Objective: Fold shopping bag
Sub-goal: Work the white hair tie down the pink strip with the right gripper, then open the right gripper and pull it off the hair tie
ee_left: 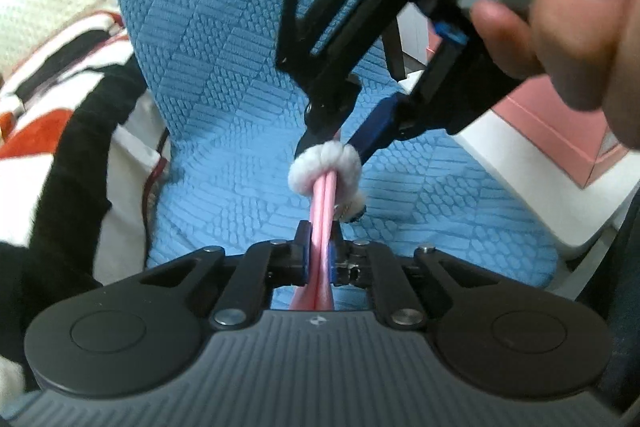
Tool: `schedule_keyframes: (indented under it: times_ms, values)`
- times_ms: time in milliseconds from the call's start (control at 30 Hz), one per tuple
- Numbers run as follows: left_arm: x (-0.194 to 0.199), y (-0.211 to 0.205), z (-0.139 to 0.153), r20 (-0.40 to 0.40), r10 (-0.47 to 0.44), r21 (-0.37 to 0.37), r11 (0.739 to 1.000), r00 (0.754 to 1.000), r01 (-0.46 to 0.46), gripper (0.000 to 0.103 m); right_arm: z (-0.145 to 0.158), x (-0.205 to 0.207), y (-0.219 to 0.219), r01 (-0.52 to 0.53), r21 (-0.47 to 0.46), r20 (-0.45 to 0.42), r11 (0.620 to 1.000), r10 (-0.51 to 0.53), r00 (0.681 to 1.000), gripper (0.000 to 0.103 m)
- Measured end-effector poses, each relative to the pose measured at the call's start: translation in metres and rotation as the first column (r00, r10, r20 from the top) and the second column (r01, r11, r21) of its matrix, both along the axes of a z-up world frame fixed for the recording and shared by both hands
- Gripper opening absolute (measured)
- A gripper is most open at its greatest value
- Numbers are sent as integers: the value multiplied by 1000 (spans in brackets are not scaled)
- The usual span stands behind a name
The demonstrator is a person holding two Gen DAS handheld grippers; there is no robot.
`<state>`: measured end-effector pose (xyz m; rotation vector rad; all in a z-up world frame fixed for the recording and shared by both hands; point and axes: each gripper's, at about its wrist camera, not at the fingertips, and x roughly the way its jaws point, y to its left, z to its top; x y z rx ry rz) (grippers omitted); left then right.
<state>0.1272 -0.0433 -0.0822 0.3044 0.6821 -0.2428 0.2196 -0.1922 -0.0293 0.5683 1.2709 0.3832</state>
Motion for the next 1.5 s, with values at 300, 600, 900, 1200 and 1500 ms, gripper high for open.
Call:
schedule_keyframes:
  times_ms: [300,600,900,1200,1500]
  values:
    - [10,12,-2,-64,56,-96,994,996,-62,10,15,-17,0,-28,49,41,998,26,999,33]
    - [12,12,-5,-85,46,-103,993,995,-54,10,-18,-15,7,-23,47,-18,999,23,1000,32]
    - [18,10,-11,-125,50,-120,991,991,-65,11,-44,-4,11,-3,42,-53,999,5,999,30]
    - [22,13,-10,-172,31,-194,979,985,-65,23,-45,0,11,-35,-22,-15,999,34,999,14]
    - [20,15,-8,-233,-19,-328,943,972,-60,29,-43,13,0,-31,-136,77,990,42,996,11]
